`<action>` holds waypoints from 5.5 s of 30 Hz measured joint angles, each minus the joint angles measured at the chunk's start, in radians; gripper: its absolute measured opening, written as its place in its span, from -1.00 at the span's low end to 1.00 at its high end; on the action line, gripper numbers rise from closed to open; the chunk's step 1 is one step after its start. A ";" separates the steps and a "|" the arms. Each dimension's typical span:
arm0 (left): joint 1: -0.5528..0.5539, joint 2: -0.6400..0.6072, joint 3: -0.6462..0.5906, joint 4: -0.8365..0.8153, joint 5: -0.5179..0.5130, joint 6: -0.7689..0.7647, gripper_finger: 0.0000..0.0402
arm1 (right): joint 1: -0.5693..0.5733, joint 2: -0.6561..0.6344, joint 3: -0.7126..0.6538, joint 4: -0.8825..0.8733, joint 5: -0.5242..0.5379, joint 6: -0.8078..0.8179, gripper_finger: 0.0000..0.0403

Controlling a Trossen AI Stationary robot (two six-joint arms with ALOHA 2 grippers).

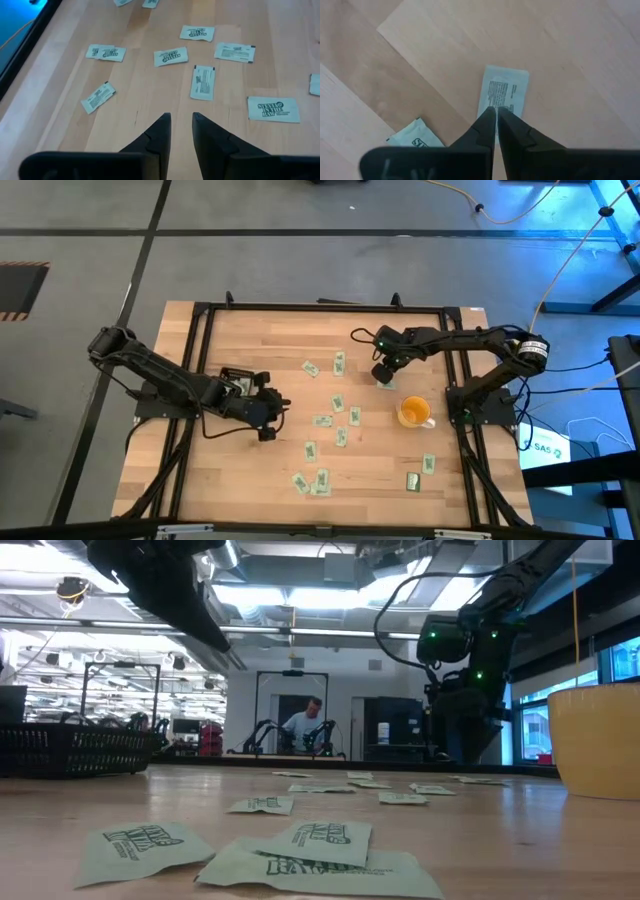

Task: Pick and place Stevia / Truvia into bins
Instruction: Put the stevia packet into the black bin

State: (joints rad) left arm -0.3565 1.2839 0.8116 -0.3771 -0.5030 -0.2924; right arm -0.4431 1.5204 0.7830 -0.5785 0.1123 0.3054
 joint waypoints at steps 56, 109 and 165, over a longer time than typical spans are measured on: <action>0.000 0.000 0.000 0.000 0.000 0.000 -0.70 | 0.001 -0.003 -0.145 0.121 0.014 -0.027 -0.76; 0.001 -0.001 0.000 0.004 -0.029 0.028 -0.61 | 0.020 0.009 -0.065 0.155 -0.152 -0.101 -0.98; 0.175 0.225 0.001 0.874 0.428 0.538 -0.60 | 0.370 0.001 -0.031 1.068 -0.882 -0.031 -0.99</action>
State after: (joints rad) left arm -0.1814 1.5093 0.8124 0.4973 -0.0750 0.2454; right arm -0.0727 1.5211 0.7525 0.4892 -0.7699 0.2743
